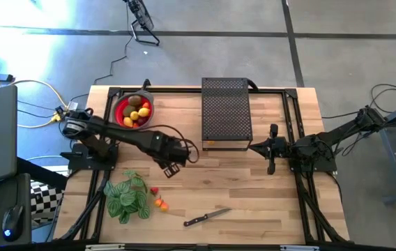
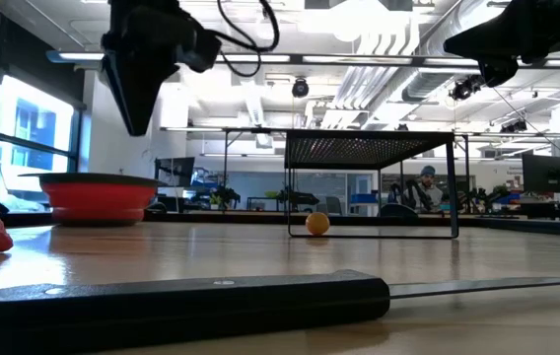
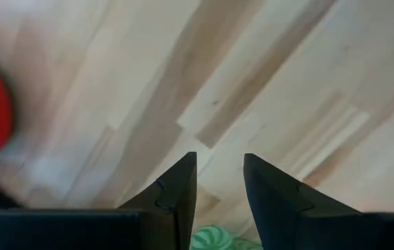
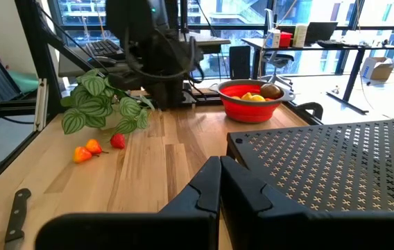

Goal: Pick & Place Fruit
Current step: Put the red strawberry into the strainer bowl

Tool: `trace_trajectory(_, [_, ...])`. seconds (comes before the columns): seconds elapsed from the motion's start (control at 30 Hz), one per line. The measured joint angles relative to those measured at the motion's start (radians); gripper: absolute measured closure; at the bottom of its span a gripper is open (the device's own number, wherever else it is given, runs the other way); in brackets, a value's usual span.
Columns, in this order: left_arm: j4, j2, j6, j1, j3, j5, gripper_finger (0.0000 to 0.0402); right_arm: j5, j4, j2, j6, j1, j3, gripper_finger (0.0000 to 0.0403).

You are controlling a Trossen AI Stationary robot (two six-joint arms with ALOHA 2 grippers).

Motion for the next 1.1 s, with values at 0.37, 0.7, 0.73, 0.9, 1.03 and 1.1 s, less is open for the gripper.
trace_trajectory(0.37, [0.09, 0.0, 0.011, -0.02, 0.0, 0.026, 0.0286, 0.0, 0.0, 0.0, 0.003, 0.0, 0.0, 0.04])
trace_trajectory(0.7, [0.122, 0.0, -0.007, -0.021, 0.0, 0.184, 0.0286, 0.0, 0.0, 0.0, 0.002, 0.0, 0.0, 0.04])
trace_trajectory(0.73, [0.132, 0.0, -0.016, -0.023, 0.0, 0.204, 0.0286, 0.0, 0.0, 0.0, 0.002, 0.0, 0.0, 0.04])
trace_trajectory(0.9, [0.168, 0.0, -0.113, -0.06, 0.0, 0.229, 0.0286, 0.0, 0.0, 0.0, 0.002, 0.0, 0.0, 0.04])
trace_trajectory(1.03, [0.166, 0.0, -0.269, -0.104, 0.0, 0.237, 0.0287, 0.0, 0.0, 0.0, 0.0, 0.0, 0.0, 0.04])
trace_trajectory(1.1, [0.166, 0.0, -0.347, -0.131, 0.0, 0.259, 0.0287, 0.0, 0.0, 0.0, 0.0, 0.0, 0.0, 0.04])
